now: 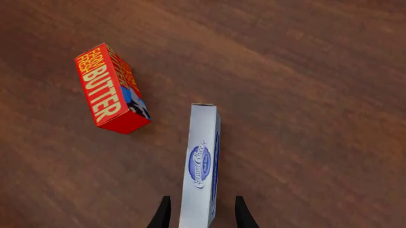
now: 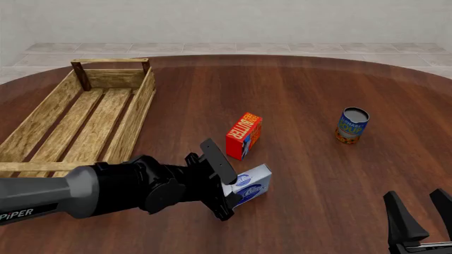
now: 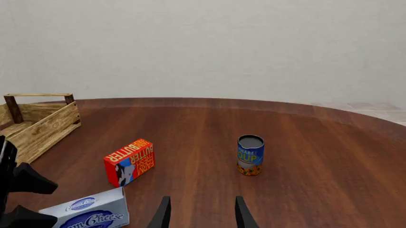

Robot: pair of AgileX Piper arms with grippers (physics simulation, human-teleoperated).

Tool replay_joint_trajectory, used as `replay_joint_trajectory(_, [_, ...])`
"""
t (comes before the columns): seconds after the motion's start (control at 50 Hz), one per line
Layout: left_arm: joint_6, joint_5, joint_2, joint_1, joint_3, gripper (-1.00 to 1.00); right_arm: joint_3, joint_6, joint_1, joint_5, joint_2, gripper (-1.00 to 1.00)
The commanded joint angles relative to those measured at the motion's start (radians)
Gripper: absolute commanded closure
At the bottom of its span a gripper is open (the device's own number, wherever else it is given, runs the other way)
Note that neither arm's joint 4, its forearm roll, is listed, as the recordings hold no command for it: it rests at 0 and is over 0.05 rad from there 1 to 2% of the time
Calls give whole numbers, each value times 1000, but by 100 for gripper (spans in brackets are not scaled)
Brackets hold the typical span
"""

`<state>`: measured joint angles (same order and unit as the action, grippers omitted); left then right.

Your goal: Pick up the cream cheese and put it in the tray.

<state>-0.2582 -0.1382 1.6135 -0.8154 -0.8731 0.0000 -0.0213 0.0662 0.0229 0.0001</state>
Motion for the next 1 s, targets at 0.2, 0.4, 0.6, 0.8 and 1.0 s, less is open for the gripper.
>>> replay_joint_trajectory(0.2, [-14, 28, 66, 18, 2, -100, 0, -1, 2, 1, 0, -100])
replay_joint_trajectory(0.4, [-25, 48, 87, 35, 15, -100, 0, 0, 2, 1, 0, -100])
replay_joint_trajectory(0.6, [-24, 54, 112, 38, 14, -100, 0, 0, 4, 0, 0, -100])
replay_joint_trajectory(0.8, [-37, 60, 145, 35, 18, -100, 0, -6, 6, -4, 0, -100])
replay_joint_trajectory(1.0, [-46, 73, 173, 56, 16, -100, 0, -9, 8, -9, 0, -100])
